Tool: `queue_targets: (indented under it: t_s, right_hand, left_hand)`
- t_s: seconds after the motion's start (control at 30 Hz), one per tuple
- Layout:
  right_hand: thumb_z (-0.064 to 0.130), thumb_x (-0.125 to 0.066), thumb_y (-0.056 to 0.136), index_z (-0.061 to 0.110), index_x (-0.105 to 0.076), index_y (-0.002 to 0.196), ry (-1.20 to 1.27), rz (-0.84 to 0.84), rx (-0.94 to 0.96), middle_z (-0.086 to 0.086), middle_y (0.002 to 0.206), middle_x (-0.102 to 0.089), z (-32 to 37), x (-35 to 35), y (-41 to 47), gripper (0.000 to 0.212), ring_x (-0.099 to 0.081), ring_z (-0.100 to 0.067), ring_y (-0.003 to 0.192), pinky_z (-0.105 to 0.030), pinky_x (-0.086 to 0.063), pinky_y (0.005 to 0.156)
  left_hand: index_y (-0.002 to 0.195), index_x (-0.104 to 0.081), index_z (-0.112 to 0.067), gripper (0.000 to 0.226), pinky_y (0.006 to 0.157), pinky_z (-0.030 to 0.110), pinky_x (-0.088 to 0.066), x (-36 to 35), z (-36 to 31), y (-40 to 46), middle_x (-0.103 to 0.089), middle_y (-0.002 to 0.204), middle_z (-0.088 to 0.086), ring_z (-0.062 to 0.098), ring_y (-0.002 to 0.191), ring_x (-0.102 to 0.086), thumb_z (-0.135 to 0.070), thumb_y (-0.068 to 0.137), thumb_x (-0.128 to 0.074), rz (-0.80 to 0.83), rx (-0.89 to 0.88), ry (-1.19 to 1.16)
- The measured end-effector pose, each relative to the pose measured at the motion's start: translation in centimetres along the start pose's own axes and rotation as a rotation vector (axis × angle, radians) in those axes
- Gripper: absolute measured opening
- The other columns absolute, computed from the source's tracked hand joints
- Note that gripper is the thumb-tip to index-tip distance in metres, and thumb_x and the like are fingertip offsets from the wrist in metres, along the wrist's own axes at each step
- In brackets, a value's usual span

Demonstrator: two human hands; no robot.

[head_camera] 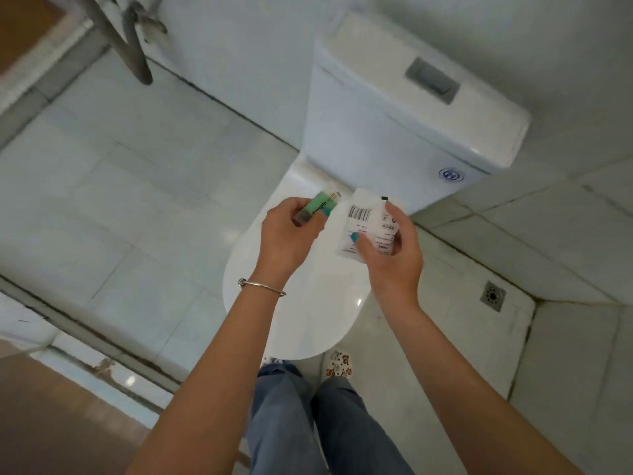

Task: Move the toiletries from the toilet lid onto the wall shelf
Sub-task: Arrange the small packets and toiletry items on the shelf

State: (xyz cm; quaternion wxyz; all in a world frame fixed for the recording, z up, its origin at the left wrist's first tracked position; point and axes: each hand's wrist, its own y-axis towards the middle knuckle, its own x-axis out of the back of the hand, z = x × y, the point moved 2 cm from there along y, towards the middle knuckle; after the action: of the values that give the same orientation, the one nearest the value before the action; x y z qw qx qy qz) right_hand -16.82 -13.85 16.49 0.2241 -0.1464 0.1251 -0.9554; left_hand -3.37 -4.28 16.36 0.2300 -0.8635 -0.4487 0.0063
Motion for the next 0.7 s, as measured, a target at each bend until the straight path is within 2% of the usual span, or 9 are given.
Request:
queue_targets:
  t_s: [0.13, 0.2, 0.3, 0.47, 0.53, 0.6, 0.7]
  right_hand:
    - [0.003, -0.078, 0.077, 0.038, -0.056, 0.118, 0.108, -0.018, 0.111, 0.010, 0.123, -0.060, 11.0, 1.6, -1.5, 0.059, -0.062, -0.006, 0.110, -0.026, -0.059, 0.075]
    - [0.002, -0.077, 0.077, 0.035, -0.056, 0.119, 0.122, -0.013, 0.171, 0.008, 0.121, -0.061, 15.6, 2.3, -2.3, 0.057, -0.063, -0.007, 0.108, -0.024, -0.059, 0.073]
    - [-0.003, -0.073, 0.079, 0.030, -0.054, 0.121, 0.132, -0.009, 0.256, -0.004, 0.117, -0.064, 21.1, 3.5, -3.6, 0.057, -0.066, -0.009, 0.103, -0.019, -0.057, 0.068]
    - [-0.006, -0.070, 0.079, 0.040, -0.054, 0.116, 0.126, -0.017, 0.332, -0.007, 0.116, -0.066, 26.8, 6.5, -3.9, 0.060, -0.068, -0.014, 0.099, -0.018, -0.055, 0.066]
    - [-0.005, -0.072, 0.079, 0.033, -0.054, 0.121, 0.126, -0.047, 0.357, -0.005, 0.111, -0.068, 28.6, 8.0, -3.5, 0.059, -0.069, -0.012, 0.095, -0.020, -0.056, 0.068]
    - [-0.004, -0.073, 0.078, 0.025, -0.054, 0.127, 0.136, -0.088, 0.366, -0.001, 0.103, -0.070, 30.2, 9.4, -2.9, 0.059, -0.070, -0.006, 0.087, -0.023, -0.058, 0.070]
    - [-0.003, -0.074, 0.078, 0.023, -0.055, 0.128, 0.153, -0.130, 0.375, 0.003, 0.099, -0.069, 32.0, 11.2, -1.2, 0.060, -0.070, -0.002, 0.083, -0.022, -0.057, 0.070]
  left_hand:
    - [0.084, -0.061, -0.030, 0.015, 0.074, 0.036, -0.059, 2.1, -10.8, -2.9, -0.069, 0.078, -0.001, 0.022, 0.077, -0.069, -0.017, 0.085, -0.068, 0.044, -0.105, -0.084]
    - [0.088, -0.064, -0.023, 0.010, 0.072, 0.033, -0.060, 2.6, -14.9, -4.4, -0.070, 0.081, 0.003, 0.021, 0.076, -0.069, -0.015, 0.084, -0.068, 0.067, -0.130, -0.121]
    - [0.096, -0.065, -0.011, 0.012, 0.067, 0.026, -0.059, 3.2, -20.0, -6.1, -0.070, 0.086, 0.008, 0.017, 0.073, -0.067, -0.012, 0.084, -0.069, 0.084, -0.154, -0.199]
    - [0.089, -0.066, -0.014, 0.007, 0.061, 0.023, -0.057, 2.8, -27.3, -6.3, -0.068, 0.080, 0.006, 0.014, 0.071, -0.065, -0.013, 0.083, -0.070, 0.153, -0.249, -0.199]
    - [0.085, -0.066, -0.016, 0.007, 0.056, 0.019, -0.054, 2.1, -30.0, -6.0, -0.067, 0.080, 0.008, 0.014, 0.068, -0.065, -0.009, 0.083, -0.069, 0.195, -0.297, -0.188]
    - [0.091, -0.066, -0.011, 0.009, 0.052, 0.018, -0.053, 1.2, -32.2, -5.5, -0.066, 0.079, 0.007, 0.011, 0.063, -0.064, -0.008, 0.083, -0.068, 0.227, -0.318, -0.180]
    - [0.097, -0.065, -0.007, 0.014, 0.052, 0.020, -0.054, -0.2, -34.6, -4.2, -0.067, 0.082, 0.008, 0.007, 0.056, -0.064, -0.009, 0.083, -0.069, 0.251, -0.335, -0.165]
